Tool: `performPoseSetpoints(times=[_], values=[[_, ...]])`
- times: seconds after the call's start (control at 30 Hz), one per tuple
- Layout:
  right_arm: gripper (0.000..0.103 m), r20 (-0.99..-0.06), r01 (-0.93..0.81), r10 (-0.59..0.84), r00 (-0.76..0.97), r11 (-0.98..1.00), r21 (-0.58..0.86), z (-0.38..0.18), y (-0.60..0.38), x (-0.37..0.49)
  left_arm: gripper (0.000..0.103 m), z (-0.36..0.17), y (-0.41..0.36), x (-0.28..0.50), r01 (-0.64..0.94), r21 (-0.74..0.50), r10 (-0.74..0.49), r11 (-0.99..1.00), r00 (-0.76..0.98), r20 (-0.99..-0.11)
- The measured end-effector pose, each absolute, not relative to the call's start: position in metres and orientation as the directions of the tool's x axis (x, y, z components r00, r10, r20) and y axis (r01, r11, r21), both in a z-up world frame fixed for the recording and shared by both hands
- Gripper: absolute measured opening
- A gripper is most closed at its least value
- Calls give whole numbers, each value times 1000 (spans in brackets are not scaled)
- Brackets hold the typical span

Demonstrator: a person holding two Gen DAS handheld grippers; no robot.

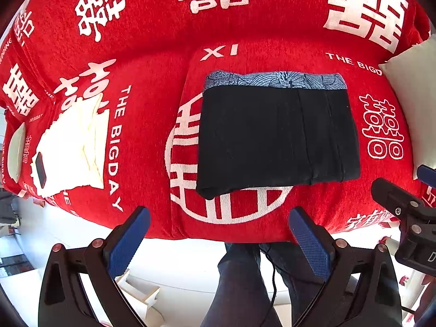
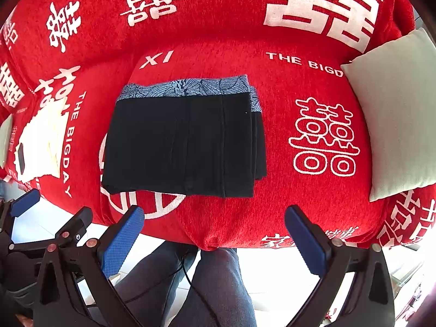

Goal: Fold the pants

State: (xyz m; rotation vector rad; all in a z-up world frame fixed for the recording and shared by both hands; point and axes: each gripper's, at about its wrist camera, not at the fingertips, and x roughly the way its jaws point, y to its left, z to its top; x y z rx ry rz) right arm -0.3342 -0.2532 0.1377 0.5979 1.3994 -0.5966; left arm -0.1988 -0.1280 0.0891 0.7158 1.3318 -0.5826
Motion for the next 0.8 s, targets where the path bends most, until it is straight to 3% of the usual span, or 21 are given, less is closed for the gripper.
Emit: performPoseSetpoints(times=[0.8], values=[[103,-997,682,-33,63,731,19,134,-259,-332,102,82,-136,-198,736,134,28,663,155,-988]])
